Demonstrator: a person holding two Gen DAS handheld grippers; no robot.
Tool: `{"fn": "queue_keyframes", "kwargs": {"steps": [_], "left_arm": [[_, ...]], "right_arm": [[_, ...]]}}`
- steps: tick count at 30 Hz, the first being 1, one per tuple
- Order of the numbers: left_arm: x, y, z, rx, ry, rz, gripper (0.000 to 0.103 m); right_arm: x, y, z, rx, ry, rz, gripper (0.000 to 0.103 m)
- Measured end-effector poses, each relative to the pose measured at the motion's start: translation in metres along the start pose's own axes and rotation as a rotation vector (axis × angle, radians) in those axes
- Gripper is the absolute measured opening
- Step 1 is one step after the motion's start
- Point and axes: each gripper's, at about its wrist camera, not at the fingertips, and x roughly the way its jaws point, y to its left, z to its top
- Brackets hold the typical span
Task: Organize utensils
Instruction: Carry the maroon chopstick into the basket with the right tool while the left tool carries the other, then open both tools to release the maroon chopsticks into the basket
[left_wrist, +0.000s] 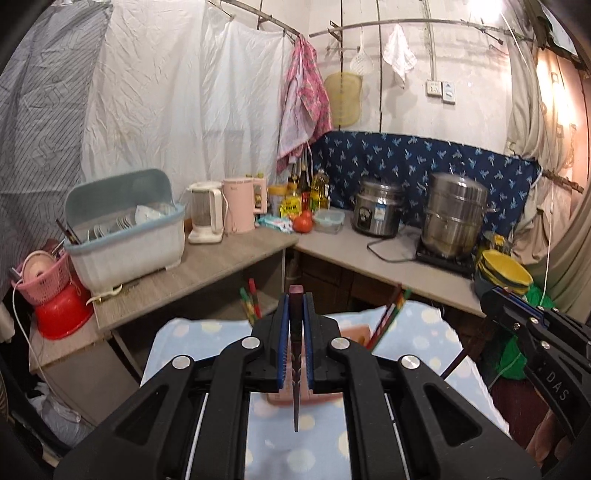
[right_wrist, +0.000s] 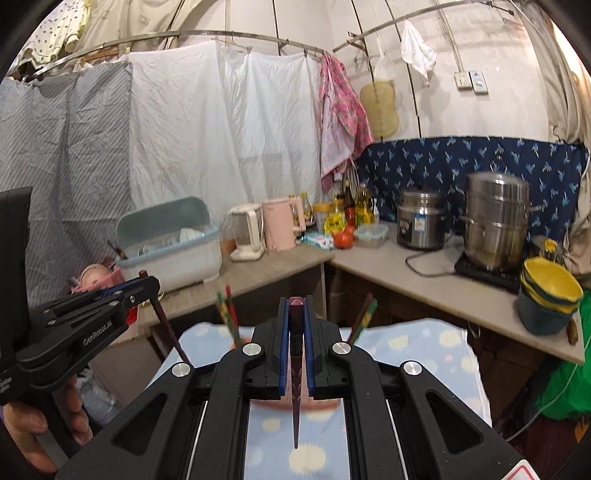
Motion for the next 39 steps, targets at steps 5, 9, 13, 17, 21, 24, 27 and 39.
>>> {"fn": "queue_keyframes", "kwargs": {"steps": [5, 9, 13, 17, 21, 24, 27, 39], "left_arm": [[0.024, 0.001, 0.039, -0.007, -0.084, 0.018, 0.007], [0.050, 0.002, 0.055, -0.005, -0.099, 0.042, 0.007], [0.083, 0.008, 0.052, -0.015, -0.074, 0.048, 0.007], [0.111, 0.012, 0.036, -0.017, -0.034, 0.049, 0.007], [0.128, 0.016, 0.015, -0.021, 0.009, 0.044, 0.007], [0.136, 0.017, 0.001, -0.026, 0.036, 0.042, 0.007], [0.139, 0.019, -0.007, -0.030, 0.051, 0.045, 0.008], [0.104, 0.013, -0.039, -0.010, 0.033, 0.117, 0.054]], "right_arm": [[0.038, 0.001, 0.037, 0.000, -0.050, -0.009, 0.007], [0.069, 0.001, 0.049, -0.003, -0.061, -0.015, 0.007], [0.103, 0.001, 0.046, 0.010, -0.040, -0.012, 0.007], [0.133, 0.004, 0.033, 0.011, 0.002, 0.001, 0.007], [0.151, 0.008, 0.012, -0.007, 0.043, -0.001, 0.007], [0.160, 0.009, -0.006, -0.021, 0.080, -0.009, 0.007], [0.165, 0.008, -0.019, -0.028, 0.115, -0.009, 0.007], [0.117, 0.008, -0.042, -0.029, 0.086, -0.061, 0.051]]}}
